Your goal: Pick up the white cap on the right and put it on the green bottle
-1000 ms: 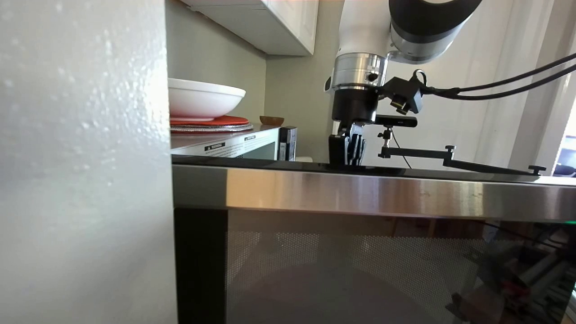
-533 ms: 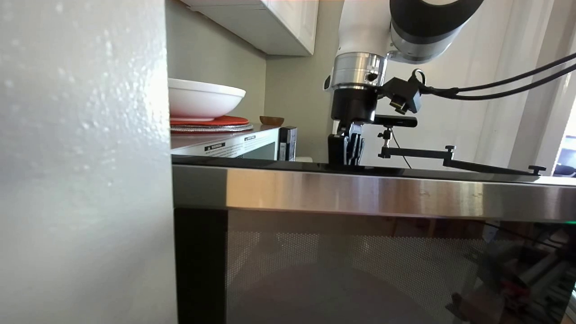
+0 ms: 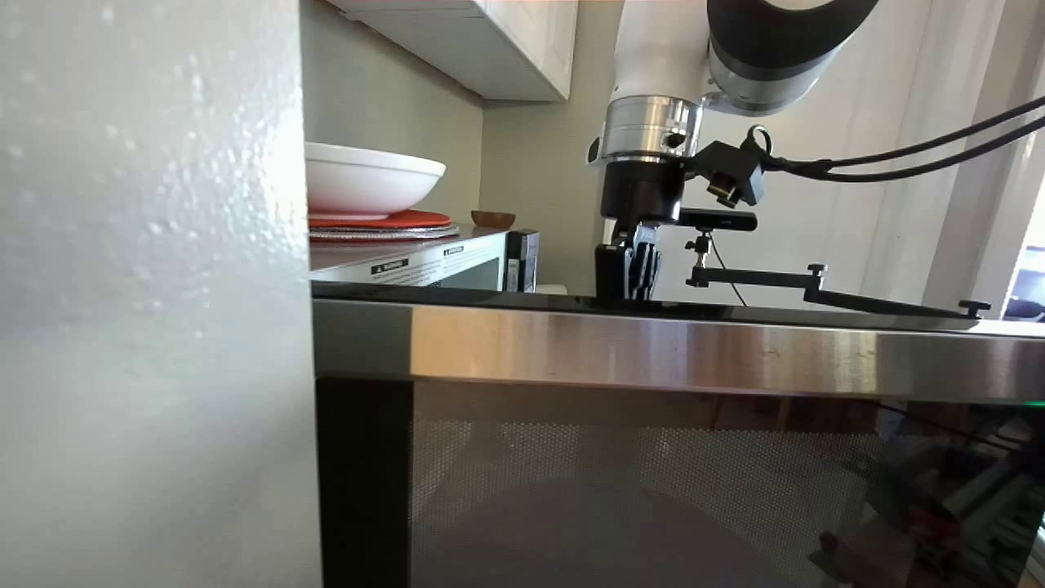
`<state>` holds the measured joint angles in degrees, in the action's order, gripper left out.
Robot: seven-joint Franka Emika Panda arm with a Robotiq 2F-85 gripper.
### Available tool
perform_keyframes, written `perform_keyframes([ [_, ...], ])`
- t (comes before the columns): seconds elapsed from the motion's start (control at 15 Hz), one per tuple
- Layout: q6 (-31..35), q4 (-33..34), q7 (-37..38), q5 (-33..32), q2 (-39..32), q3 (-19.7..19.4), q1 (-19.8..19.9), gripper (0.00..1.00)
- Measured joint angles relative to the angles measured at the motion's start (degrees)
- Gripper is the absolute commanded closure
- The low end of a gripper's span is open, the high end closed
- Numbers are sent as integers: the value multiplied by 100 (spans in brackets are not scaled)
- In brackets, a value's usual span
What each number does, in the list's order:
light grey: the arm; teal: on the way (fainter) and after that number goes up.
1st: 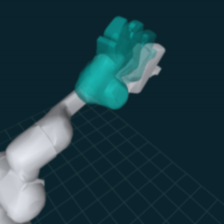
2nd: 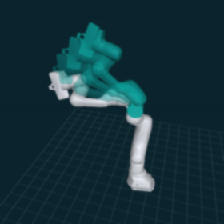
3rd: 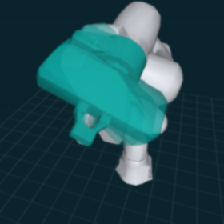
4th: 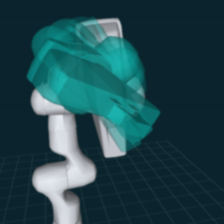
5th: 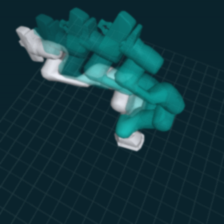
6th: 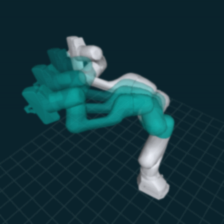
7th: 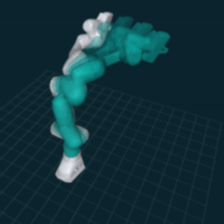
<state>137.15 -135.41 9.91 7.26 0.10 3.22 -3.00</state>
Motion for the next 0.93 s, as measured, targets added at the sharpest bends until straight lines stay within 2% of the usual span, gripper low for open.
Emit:
perform_keyframes([
  [0.93, 185, -60, 105, -113, -47, 26, 0, 92],
])
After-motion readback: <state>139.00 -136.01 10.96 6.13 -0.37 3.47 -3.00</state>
